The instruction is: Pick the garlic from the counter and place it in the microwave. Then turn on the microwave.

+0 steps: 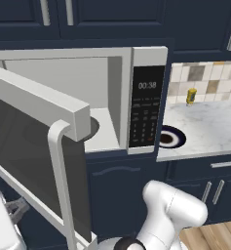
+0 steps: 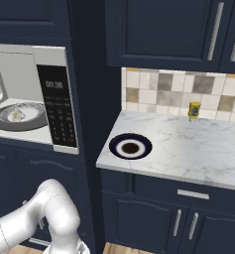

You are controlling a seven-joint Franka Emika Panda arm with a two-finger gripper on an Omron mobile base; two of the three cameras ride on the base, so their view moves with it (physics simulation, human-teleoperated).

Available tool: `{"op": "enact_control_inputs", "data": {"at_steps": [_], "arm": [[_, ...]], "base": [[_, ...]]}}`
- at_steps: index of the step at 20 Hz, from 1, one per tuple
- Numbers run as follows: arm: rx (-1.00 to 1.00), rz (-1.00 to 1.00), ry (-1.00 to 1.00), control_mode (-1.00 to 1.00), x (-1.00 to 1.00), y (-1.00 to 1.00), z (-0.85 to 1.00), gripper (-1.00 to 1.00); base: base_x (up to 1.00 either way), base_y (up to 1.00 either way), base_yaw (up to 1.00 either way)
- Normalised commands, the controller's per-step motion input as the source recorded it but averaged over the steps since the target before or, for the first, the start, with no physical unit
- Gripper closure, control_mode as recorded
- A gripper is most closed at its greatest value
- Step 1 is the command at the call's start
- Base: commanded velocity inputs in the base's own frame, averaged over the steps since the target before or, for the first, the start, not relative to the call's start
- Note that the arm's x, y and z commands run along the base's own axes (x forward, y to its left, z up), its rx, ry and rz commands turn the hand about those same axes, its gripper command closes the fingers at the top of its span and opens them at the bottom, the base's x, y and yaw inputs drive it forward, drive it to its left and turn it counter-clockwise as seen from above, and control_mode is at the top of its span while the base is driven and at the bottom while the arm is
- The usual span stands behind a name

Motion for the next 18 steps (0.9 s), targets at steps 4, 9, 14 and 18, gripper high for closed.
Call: {"op": "enact_control_inputs", "data": {"at_steps": [4,9,14,18], "arm": [[-0.05,-0.22,0.0,-1.0,0.88,0.03,-0.28,1.0],[-0.06,-0.14,0.0,-1.0,0.69,0.02,-0.33,1.0],[-0.05,-0.02,0.0,-1.0,0.67,0.0,-0.32,1.0],[-0.01,0.05,0.0,-1.0,0.55,0.0,-0.24,1.0]], "base": [[0.0,0.0,0.0],[0.0,0.0,0.0],[0.0,0.0,0.0],[0.0,0.0,0.0]]}}
